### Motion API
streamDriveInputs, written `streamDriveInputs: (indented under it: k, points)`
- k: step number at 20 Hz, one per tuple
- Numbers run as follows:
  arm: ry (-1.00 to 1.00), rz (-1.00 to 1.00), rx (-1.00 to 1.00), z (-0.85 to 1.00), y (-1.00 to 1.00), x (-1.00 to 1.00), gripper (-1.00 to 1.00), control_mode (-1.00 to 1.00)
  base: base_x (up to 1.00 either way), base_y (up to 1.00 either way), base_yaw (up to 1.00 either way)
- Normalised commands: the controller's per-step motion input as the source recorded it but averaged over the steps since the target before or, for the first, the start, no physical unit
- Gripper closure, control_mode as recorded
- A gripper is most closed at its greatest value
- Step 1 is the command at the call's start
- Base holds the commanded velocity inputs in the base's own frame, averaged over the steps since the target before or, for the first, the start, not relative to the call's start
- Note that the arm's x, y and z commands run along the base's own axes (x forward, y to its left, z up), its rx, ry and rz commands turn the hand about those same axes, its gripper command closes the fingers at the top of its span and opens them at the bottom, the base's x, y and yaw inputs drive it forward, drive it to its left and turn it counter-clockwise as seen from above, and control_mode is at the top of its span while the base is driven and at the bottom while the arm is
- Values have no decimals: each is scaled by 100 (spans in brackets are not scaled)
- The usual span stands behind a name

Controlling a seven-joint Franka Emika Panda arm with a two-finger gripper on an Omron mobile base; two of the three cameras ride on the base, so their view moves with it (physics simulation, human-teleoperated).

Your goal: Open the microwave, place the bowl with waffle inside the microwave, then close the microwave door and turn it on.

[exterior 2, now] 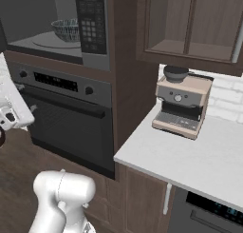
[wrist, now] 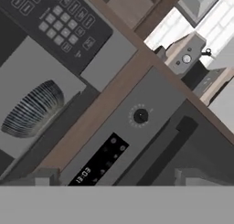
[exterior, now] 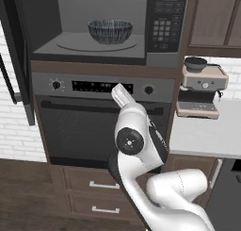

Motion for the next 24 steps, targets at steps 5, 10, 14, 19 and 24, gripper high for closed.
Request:
streamDriveInputs:
  k: [5,10,14,19,24]
  points:
    - [0,-4,-7,-26,17,-4,-100,-100,0,0,0]
    - [0,-11,-3,-13,55,-11,-100,-100,0,0,0]
    - [0,-12,-11,-20,62,-2,-100,-100,0,0,0]
    - [-1,-10,-22,-20,62,0,-100,-100,0,0,0]
    - [0,-11,-20,-17,61,0,100,-100,0,0,0]
